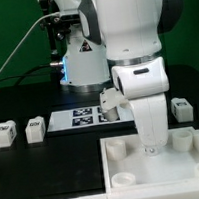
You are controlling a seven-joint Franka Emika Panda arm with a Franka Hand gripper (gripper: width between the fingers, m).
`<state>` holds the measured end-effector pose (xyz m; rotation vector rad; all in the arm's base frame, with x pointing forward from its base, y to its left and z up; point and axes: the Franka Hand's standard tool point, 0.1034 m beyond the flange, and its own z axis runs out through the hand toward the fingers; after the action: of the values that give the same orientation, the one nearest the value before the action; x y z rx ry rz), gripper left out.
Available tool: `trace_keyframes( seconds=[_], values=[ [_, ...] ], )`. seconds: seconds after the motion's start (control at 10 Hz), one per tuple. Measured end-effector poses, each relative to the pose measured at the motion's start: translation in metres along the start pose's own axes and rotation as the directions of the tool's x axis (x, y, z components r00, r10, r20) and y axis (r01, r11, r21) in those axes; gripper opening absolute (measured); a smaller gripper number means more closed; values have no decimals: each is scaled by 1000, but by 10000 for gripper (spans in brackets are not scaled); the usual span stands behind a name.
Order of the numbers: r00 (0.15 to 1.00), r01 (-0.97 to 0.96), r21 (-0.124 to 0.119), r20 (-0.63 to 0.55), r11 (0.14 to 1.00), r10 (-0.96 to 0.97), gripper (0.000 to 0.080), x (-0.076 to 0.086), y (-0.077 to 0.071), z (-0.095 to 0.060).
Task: Assemble one leg
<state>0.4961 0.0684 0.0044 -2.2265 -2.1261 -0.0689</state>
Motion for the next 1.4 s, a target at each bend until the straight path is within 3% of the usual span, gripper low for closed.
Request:
trace_keyframes(
  seconds=[0.1, 0.2, 0.9, 1.1, 1.4],
  values=[
    [1000, 0, 0, 0, 1000, 0, 579, 0, 0, 0],
    [1000, 0, 0, 0, 1000, 0, 627, 0, 0, 0],
    [1000, -8, -4, 0, 1000, 8, 649, -1, 1, -2],
    [992, -123, -31, 6, 992, 124, 649, -1, 2, -24],
    [866, -500, -27, -7, 866, 500, 649, 40, -18, -37]
  ],
)
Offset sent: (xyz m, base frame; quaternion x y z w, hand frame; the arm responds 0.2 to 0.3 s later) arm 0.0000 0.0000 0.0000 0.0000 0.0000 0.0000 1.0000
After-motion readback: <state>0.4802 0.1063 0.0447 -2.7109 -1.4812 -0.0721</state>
